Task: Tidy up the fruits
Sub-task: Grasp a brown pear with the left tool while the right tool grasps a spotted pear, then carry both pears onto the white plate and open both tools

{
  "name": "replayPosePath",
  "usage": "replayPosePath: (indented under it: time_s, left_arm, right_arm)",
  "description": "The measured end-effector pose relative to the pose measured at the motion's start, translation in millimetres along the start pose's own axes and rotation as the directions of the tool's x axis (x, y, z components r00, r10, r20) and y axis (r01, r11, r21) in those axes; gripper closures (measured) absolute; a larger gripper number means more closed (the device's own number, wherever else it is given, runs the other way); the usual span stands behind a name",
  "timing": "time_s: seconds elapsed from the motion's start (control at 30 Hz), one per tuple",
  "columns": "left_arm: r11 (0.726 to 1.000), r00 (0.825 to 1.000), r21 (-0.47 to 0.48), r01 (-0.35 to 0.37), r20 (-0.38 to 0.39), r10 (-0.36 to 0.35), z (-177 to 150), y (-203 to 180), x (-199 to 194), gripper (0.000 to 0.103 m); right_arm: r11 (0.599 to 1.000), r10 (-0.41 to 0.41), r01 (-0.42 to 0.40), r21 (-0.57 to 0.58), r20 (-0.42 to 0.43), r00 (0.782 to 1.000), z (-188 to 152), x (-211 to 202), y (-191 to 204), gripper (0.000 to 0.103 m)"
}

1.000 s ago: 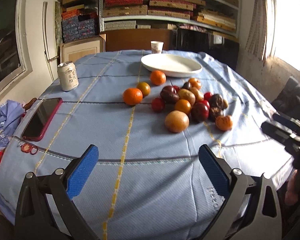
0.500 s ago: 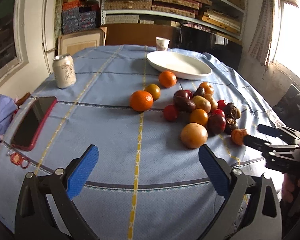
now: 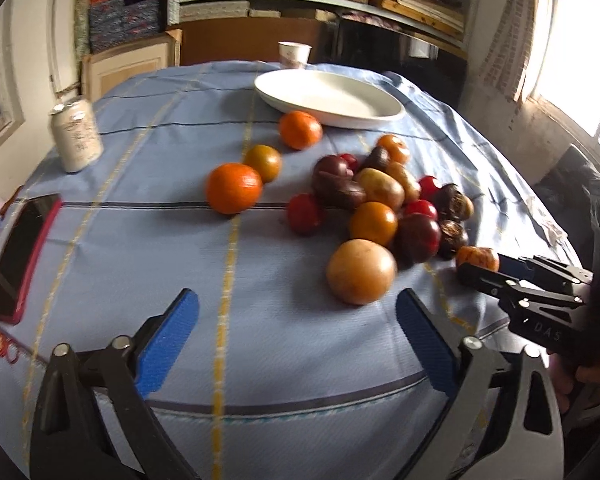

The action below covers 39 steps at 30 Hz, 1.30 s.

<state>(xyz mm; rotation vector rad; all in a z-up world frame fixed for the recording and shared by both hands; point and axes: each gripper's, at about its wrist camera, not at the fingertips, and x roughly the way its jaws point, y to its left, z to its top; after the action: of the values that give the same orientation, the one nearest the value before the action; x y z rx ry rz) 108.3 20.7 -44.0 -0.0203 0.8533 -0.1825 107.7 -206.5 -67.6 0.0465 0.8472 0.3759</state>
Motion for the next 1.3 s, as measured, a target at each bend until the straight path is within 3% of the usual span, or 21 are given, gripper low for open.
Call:
replayPosePath:
  time_s: [0.03, 0.13, 0.3, 0.53, 0.9, 1.07, 1.2, 1.3]
  left_arm:
    - [1.000, 1.000, 0.012, 0.018, -0.019, -0.017, 3, -4, 5, 0.025]
    - [0.999, 0.997, 0.029, 0.045, -0.058, -0.044, 8, -13, 18, 0.036]
    - [0.996, 0.995, 0.049, 0.072, -0.070, -0.068, 17, -23, 27, 0.036]
    - [0.991, 0.982, 0.028, 0.133, -0.137, -0.128, 23, -24, 42, 0.057]
    - [0.989, 0.976, 0.056, 0.137, -0.180, -0.125, 25, -28, 51, 0.059]
    - [0.979, 0.963, 0.051, 0.197, -0.198, -0.183, 28, -20, 40, 0.060]
    - [0.966, 0.959, 0.083, 0.244, -0.167, -0.228, 55, -9, 18, 0.060]
    - [0.963, 0.965, 0.107, 0.247, -0.118, -0.234, 99, 0, 7, 0.060]
  right_arm:
    - [1.000, 0.014, -0.014, 0.015, 0.004, 1.000, -1, 0, -3, 0.063]
    - [0.997, 0.052, -0.053, 0.061, 0.026, 0.998, -1, -4, -13, 0.063]
    - [0.992, 0.077, -0.080, 0.094, 0.037, 0.996, 0, -5, -20, 0.063]
    - [0.987, 0.106, -0.110, 0.116, 0.038, 0.994, -1, -5, -25, 0.063]
    - [0.984, 0.121, -0.122, 0.129, 0.015, 0.993, -1, -2, -28, 0.063]
    - [0.987, 0.117, -0.117, 0.107, 0.001, 0.993, 10, -10, -32, 0.063]
    - [0.991, 0.120, -0.121, 0.053, 0.013, 0.993, 39, -23, -36, 0.063]
    - [0.992, 0.127, -0.128, 0.007, 0.055, 0.990, 76, -32, -39, 0.063]
